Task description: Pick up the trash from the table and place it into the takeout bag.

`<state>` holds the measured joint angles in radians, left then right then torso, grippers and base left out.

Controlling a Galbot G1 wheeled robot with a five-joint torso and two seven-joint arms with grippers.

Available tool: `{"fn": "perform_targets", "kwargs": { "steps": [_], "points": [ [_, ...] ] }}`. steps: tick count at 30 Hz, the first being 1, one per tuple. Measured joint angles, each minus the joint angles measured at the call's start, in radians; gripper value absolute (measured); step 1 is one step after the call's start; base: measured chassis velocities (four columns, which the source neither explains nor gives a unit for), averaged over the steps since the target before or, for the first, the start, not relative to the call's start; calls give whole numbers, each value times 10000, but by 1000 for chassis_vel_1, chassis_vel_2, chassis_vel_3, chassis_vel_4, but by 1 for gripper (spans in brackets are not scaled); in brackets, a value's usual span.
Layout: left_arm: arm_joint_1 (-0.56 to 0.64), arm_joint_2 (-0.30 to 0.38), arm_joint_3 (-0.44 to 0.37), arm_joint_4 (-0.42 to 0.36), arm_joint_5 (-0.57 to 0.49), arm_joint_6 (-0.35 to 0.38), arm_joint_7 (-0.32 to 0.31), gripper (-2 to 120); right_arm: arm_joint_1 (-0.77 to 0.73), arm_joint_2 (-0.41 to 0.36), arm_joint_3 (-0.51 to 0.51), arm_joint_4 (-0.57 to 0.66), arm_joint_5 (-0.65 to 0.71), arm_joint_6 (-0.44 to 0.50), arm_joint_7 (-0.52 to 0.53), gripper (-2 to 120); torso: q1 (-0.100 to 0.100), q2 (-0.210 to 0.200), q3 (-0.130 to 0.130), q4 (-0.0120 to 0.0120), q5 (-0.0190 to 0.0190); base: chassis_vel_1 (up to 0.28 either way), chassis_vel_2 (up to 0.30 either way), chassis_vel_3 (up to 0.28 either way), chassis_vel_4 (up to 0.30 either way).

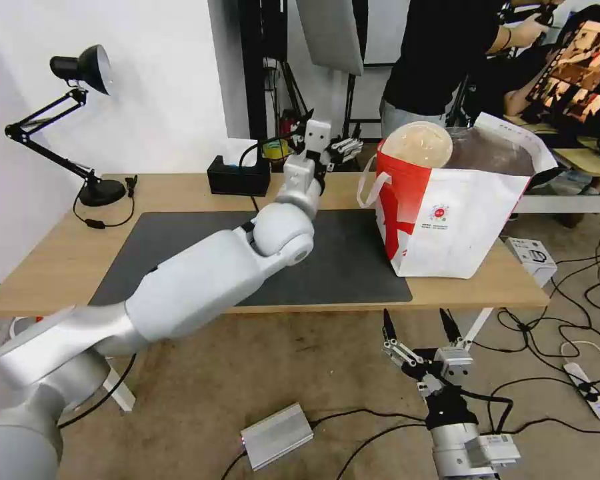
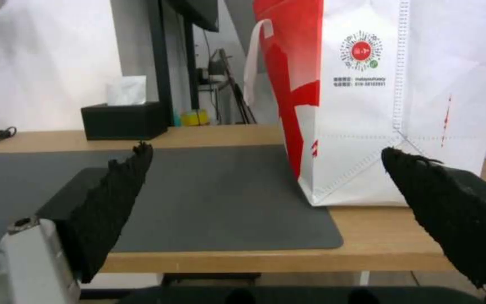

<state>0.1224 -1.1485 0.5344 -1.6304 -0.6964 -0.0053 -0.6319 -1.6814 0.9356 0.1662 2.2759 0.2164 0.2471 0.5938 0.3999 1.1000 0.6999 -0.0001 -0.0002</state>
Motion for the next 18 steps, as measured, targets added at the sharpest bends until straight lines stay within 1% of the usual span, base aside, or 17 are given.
{"fn": "perform_targets", "kwargs": {
  "steps": [2, 4, 8, 9, 12, 13, 14, 16, 18],
  "points": [
    [396, 286, -292, -400, 213, 15, -35, 100, 0, 0, -1, 0, 0, 0, 0, 100, 0, 0, 0, 0, 1, 0, 0, 0, 0],
    [500, 373, -372, -515, 239, 24, -50, 100, 0, 0, 0, 0, 0, 0, 0, 100, 1, 0, 1, 1, 0, 0, 0, 0, 0],
    [1440, 1140, -1156, -1512, 409, 82, -63, 100, 0, 0, -1, 0, 0, 0, 0, 100, 0, 1, 0, 2, 0, 0, 0, 0, 0],
    [1440, 1140, -1156, -1512, 409, 82, -63, 100, 0, 0, -1, 0, 0, 0, 0, 100, 0, 1, 0, 2, 0, 0, 0, 0, 0],
    [2435, 1597, -2034, -2211, 635, 164, -32, 100, 0, 0, -2, 0, 0, 0, -1, 100, 0, 1, 0, 3, 1, 0, 0, 0, 0],
    [2696, 1698, -2213, -2373, 706, 182, -8, 100, 0, 0, -1, -1, 0, 0, -1, 100, 0, 0, 0, 3, -1, 0, 0, 0, 0],
    [2696, 1698, -2213, -2373, 706, 182, -8, 100, 0, 0, -1, -1, 0, 0, -1, 100, 0, 0, 0, 3, -1, 0, 0, 0, 0],
    [3228, 1921, -2653, -2731, 839, 203, 111, 100, 0, 0, -1, 0, 0, 0, -1, 100, 0, 0, 0, 2, 1, 0, 0, 0, 0],
    [3650, 2108, -3019, -2969, 978, 230, 387, 100, 0, 0, -1, 0, 0, 0, 0, 100, -1, 0, 0, 3, 0, 0, 0, 0, 0]
  ]
}}
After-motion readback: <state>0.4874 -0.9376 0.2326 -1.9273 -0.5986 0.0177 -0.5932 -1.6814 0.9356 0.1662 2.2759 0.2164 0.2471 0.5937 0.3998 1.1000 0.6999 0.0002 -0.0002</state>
